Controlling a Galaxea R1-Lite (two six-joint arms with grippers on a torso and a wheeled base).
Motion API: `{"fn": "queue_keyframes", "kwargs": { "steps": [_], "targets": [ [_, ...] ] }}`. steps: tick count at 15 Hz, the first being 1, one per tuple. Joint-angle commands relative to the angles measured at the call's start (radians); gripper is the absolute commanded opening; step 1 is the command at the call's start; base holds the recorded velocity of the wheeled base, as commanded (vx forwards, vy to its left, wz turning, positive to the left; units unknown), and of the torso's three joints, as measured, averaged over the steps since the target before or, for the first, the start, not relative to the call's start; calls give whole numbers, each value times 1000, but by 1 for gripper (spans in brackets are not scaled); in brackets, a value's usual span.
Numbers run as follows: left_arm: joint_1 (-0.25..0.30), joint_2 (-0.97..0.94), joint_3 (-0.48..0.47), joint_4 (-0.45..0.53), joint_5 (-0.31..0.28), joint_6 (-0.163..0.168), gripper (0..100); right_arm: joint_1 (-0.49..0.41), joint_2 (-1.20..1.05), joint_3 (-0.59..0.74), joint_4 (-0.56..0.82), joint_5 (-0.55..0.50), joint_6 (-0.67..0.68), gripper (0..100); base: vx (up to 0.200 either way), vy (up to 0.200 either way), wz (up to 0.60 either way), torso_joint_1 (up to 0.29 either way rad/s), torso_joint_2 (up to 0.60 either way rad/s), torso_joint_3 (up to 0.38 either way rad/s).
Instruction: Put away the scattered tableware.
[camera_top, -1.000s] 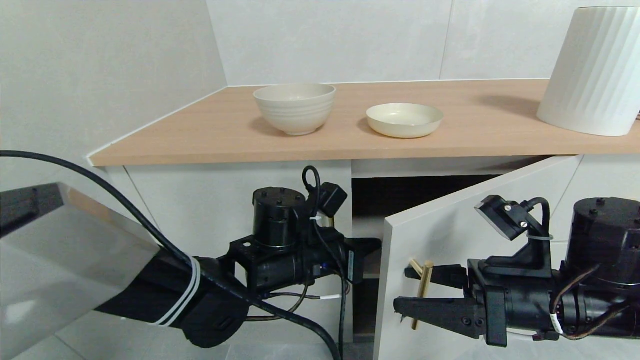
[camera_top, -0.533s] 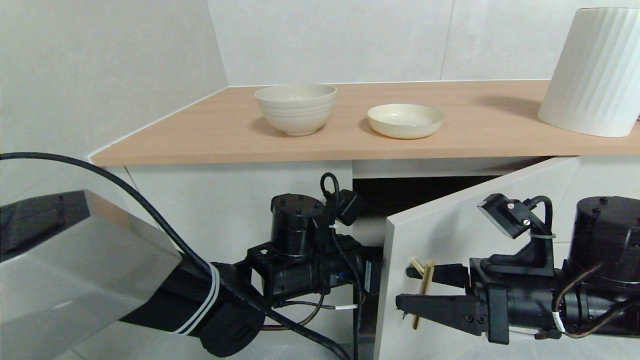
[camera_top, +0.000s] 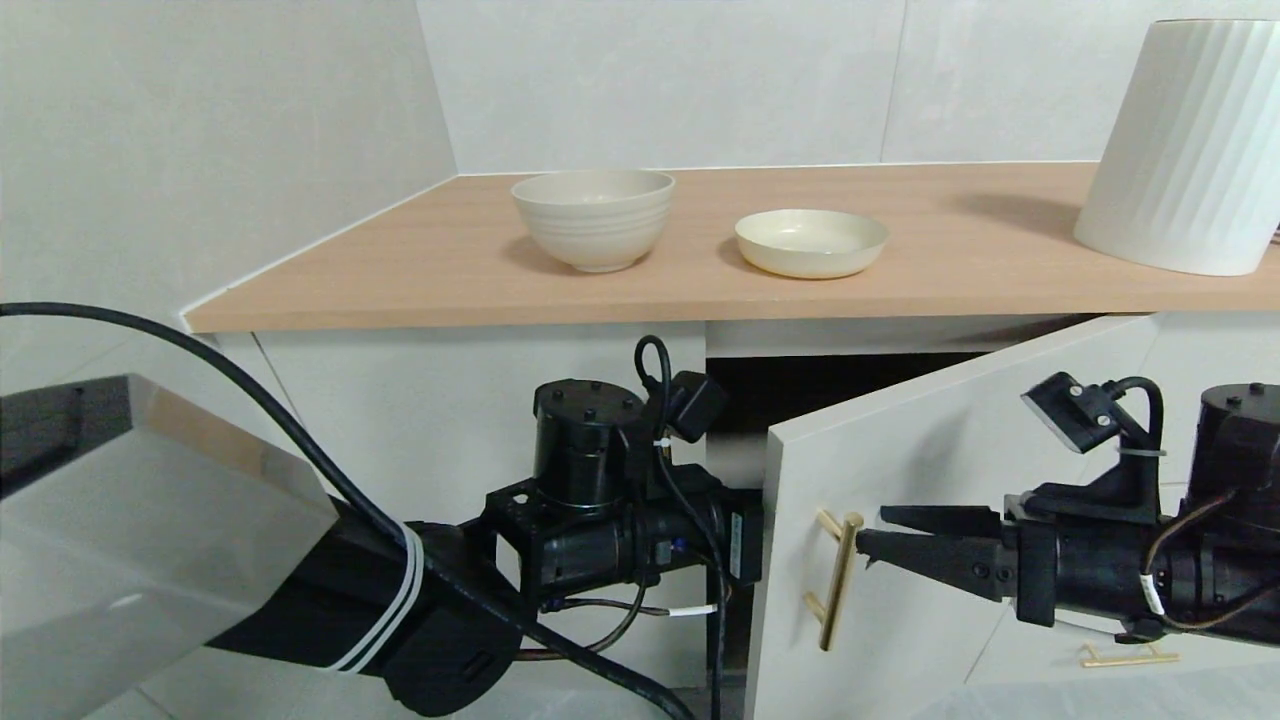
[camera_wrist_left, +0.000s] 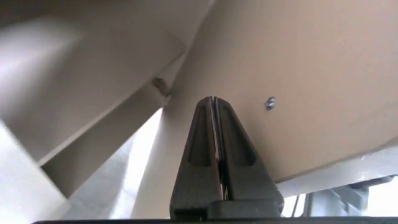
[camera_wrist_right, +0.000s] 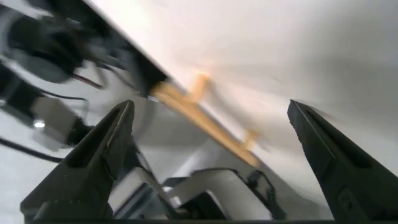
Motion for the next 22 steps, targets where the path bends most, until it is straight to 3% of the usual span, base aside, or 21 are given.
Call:
{"fn": "queue_keyframes", "kwargs": {
  "steps": [1, 2, 6, 10, 17, 22],
  "targets": [
    [-1, -9, 0, -2, -4, 0, 0, -6, -61, 72, 18, -3, -23, 100, 0, 0, 0, 0, 0, 0],
    [-1, -9, 0, -2, -4, 0, 0, -6, -66, 73, 20, -2, -23, 100, 0, 0, 0, 0, 0, 0],
    [-1, -17, 4, -2, -4, 0, 0, 41, -412, 113, 342, -3, -32, 100, 0, 0, 0, 0, 0, 0],
    [-4, -17, 7, -2, -2, 0, 0, 84, -604, 101, 560, -3, -35, 100, 0, 0, 0, 0, 0, 0],
    [-8, -9, 6, -4, -2, 0, 0, 84, -612, 108, 579, 0, -35, 100, -200, 0, 0, 3, 4, 3],
    [-10, 46, -71, 2, -4, 0, 0, 84, -615, 107, 579, 0, -35, 100, 0, 0, 0, 0, 0, 0]
  ]
}}
